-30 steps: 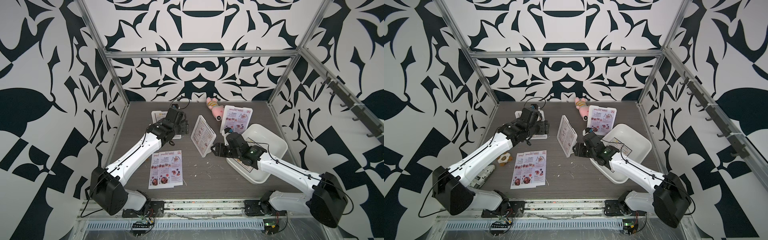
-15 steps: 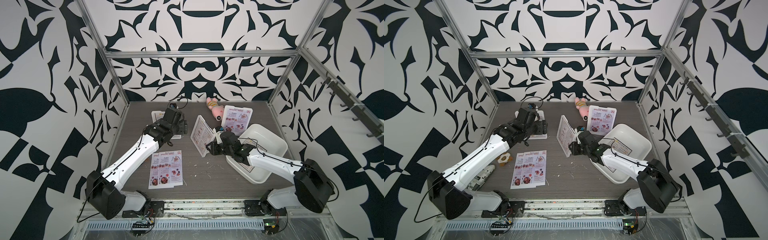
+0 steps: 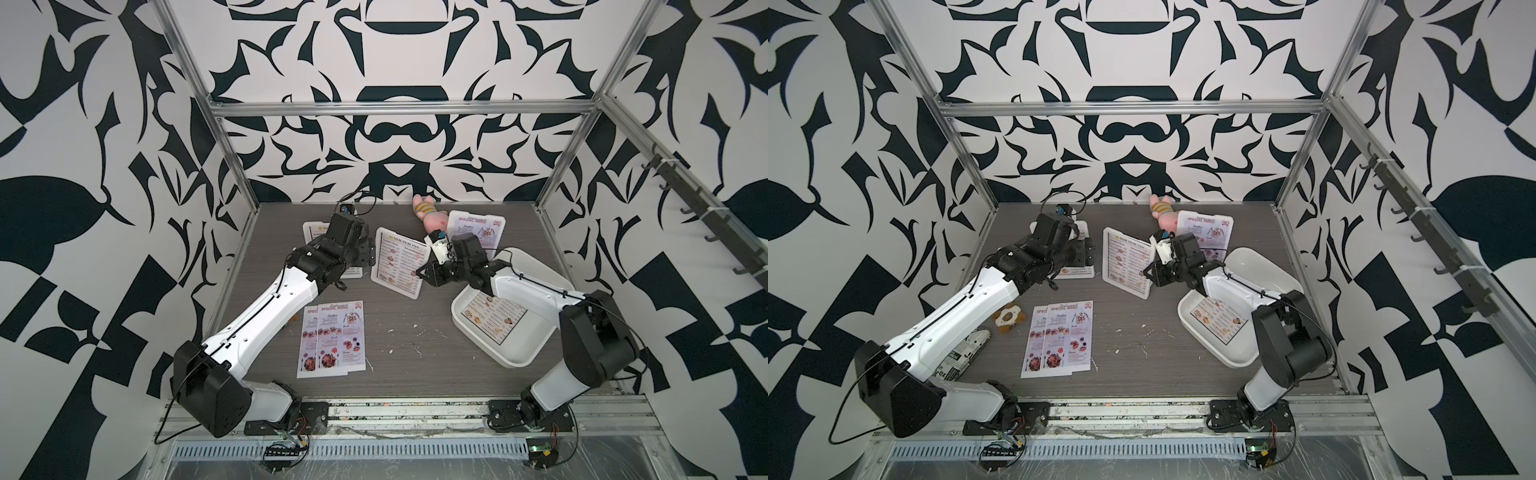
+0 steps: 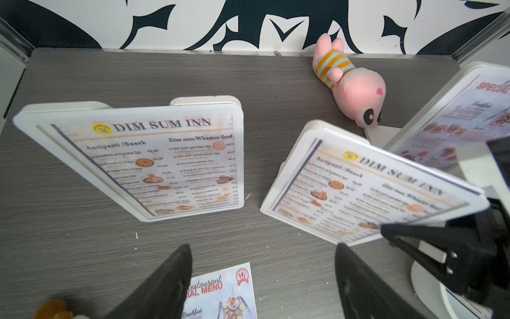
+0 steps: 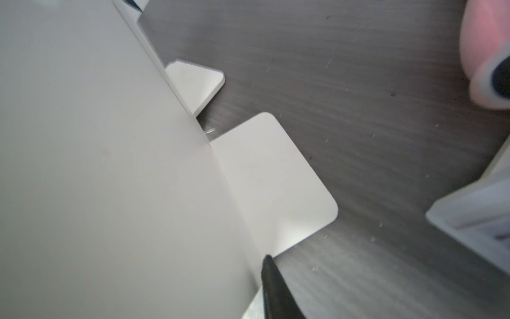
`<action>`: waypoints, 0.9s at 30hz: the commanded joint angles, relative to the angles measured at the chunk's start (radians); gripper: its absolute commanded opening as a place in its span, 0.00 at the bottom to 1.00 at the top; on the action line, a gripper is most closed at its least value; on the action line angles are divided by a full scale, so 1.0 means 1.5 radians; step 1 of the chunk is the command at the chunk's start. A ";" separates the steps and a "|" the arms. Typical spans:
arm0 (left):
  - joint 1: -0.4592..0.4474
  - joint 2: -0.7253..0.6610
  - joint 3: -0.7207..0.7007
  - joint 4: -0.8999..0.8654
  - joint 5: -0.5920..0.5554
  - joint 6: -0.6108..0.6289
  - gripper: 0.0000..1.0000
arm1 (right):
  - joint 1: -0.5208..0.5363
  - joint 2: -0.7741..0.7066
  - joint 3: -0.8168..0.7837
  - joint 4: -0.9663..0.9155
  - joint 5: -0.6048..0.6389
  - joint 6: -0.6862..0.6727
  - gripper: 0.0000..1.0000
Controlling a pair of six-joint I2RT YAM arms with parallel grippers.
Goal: Replace the menus in the menu holders
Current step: Move the menu holder to the center of the board.
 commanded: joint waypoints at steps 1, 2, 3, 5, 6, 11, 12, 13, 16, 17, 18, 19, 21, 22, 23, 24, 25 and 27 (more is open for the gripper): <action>0.001 0.014 0.017 -0.017 0.001 0.007 0.83 | -0.016 0.042 0.103 -0.045 -0.133 -0.103 0.39; 0.001 0.016 0.016 -0.017 0.003 0.005 0.83 | -0.020 0.066 0.139 -0.073 -0.148 -0.126 0.42; 0.000 0.020 0.016 -0.019 0.003 0.004 0.83 | -0.023 0.089 0.175 -0.107 -0.157 -0.146 0.44; 0.000 0.021 0.014 -0.020 0.002 0.003 0.83 | -0.028 0.127 0.232 -0.159 -0.164 -0.182 0.47; 0.000 0.021 0.012 -0.021 0.002 0.001 0.83 | -0.030 0.144 0.251 -0.171 -0.165 -0.194 0.48; 0.000 0.023 0.012 -0.022 -0.001 0.001 0.83 | -0.032 0.226 0.372 -0.237 -0.163 -0.235 0.53; 0.000 0.025 0.014 -0.022 -0.001 0.001 0.83 | -0.031 0.239 0.395 -0.247 -0.166 -0.237 0.53; 0.000 0.026 0.014 -0.022 -0.002 0.002 0.83 | -0.030 0.249 0.411 -0.252 -0.166 -0.237 0.54; 0.000 0.027 0.014 -0.024 -0.002 0.004 0.83 | -0.030 0.268 0.452 -0.268 -0.159 -0.239 0.55; 0.000 0.026 0.014 -0.025 -0.003 0.005 0.83 | -0.031 0.266 0.460 -0.287 -0.161 -0.246 0.55; 0.000 0.024 0.011 -0.026 -0.003 0.006 0.83 | -0.031 0.257 0.456 -0.296 -0.158 -0.251 0.56; 0.000 0.023 0.010 -0.026 -0.003 0.007 0.83 | -0.031 0.244 0.446 -0.295 -0.150 -0.253 0.57; 0.000 0.018 0.004 -0.024 -0.003 0.008 0.83 | -0.033 0.208 0.419 -0.288 -0.145 -0.252 0.59; 0.000 0.015 0.002 -0.022 -0.001 0.008 0.83 | -0.034 0.193 0.411 -0.286 -0.141 -0.248 0.59; 0.000 0.014 0.001 -0.021 0.002 0.008 0.83 | -0.036 0.177 0.404 -0.288 -0.137 -0.246 0.60; 0.000 0.014 0.001 -0.021 0.008 0.007 0.83 | -0.037 0.161 0.398 -0.294 -0.132 -0.247 0.60; 0.000 0.014 -0.001 -0.022 0.022 0.008 0.82 | -0.039 0.146 0.392 -0.301 -0.122 -0.246 0.60; -0.007 0.020 -0.011 -0.020 0.056 0.002 0.79 | -0.048 0.110 0.372 -0.306 -0.098 -0.225 0.60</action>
